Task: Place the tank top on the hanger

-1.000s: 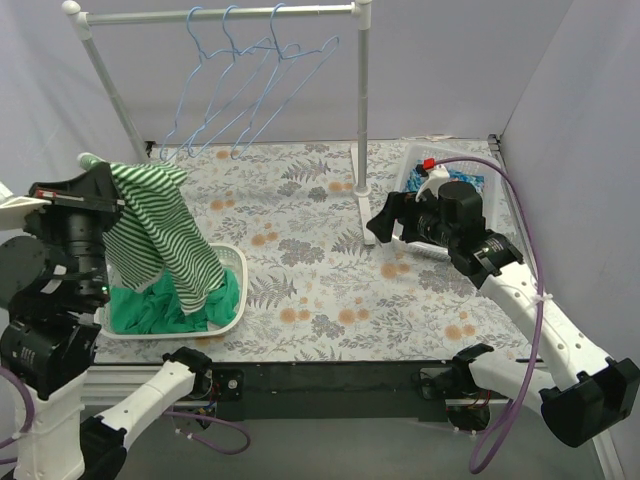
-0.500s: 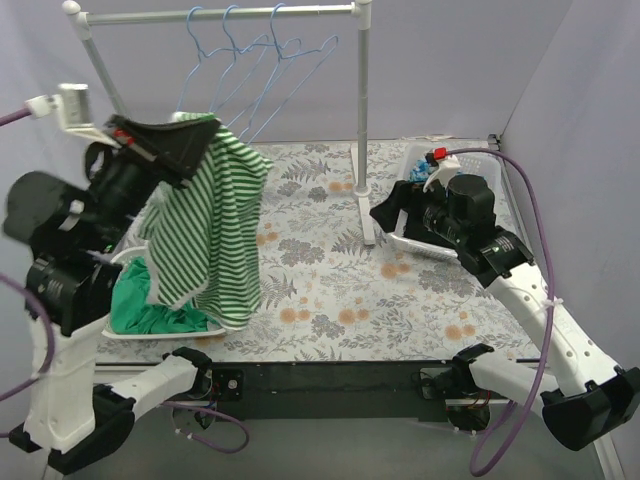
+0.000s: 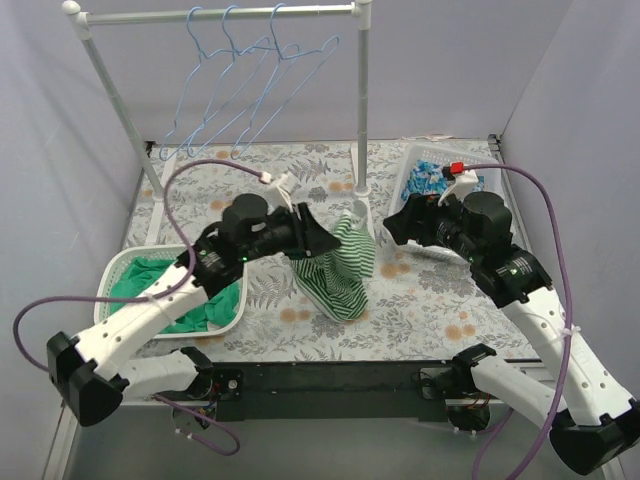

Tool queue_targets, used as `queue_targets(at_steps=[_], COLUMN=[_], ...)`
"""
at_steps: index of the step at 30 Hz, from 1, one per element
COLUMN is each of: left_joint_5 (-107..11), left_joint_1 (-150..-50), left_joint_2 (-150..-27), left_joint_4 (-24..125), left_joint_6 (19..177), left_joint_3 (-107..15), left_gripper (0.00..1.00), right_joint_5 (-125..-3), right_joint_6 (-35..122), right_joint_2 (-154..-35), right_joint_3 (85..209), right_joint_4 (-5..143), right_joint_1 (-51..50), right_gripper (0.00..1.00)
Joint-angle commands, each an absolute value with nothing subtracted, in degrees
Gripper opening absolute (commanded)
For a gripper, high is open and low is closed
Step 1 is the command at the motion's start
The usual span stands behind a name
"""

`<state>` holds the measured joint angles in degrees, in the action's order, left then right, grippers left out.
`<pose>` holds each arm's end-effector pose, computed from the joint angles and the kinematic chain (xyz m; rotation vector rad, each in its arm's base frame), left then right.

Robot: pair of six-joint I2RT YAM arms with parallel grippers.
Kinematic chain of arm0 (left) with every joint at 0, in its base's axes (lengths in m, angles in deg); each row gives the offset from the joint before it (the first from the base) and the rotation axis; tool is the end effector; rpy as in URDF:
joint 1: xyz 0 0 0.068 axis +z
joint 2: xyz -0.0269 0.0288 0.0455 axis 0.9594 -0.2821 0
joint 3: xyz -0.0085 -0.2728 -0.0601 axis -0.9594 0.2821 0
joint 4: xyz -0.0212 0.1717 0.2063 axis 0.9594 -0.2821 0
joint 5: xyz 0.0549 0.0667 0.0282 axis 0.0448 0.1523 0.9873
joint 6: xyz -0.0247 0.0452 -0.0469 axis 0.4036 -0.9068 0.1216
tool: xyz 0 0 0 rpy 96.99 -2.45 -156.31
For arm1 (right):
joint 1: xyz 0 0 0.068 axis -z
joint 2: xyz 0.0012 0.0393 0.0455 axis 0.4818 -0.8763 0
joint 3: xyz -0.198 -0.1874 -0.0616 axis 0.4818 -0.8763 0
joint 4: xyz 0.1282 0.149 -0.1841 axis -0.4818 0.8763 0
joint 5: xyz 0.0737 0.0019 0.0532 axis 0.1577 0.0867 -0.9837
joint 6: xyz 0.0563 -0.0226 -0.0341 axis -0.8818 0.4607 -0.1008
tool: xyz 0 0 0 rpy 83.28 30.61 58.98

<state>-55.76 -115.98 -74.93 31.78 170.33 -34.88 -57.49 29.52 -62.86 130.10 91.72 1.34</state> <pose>0.1893 -0.1934 0.3702 -0.5873 2.2067 -1.6299 0.1879 0.0993 0.3869 -0.1231 1.8577 0.6194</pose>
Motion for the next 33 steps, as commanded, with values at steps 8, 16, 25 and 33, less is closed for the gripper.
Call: queue_targets(at_steps=[8, 16, 25, 33], left_joint_5=[-26.41, -35.25, -44.58, -46.51], left_joint_1=[-119.68, -109.83, -108.24, -108.15], left_joint_2=[-76.99, -90.49, -104.32, -104.67], left_joint_4=[25.2, 33.81, 44.27, 50.16], left_joint_6=[172.44, 170.16, 173.57, 178.15], left_joint_3=[-22.96, -24.17, -29.37, -26.29], left_gripper=[0.58, 0.55, 0.59, 0.58], right_joint_5=[-56.31, -46.47, -41.44, -49.53], right_joint_6=[29.42, 28.54, 25.47, 20.37], right_joint_2=[-70.18, -80.02, -84.25, -82.14], right_joint_3=[124.03, 124.73, 115.33, 111.37], right_joint_4=[92.51, 90.93, 90.4, 85.74], right_joint_1=[-4.76, -10.04, -18.21, -31.83], right_gripper=[0.96, 0.91, 0.73, 0.11])
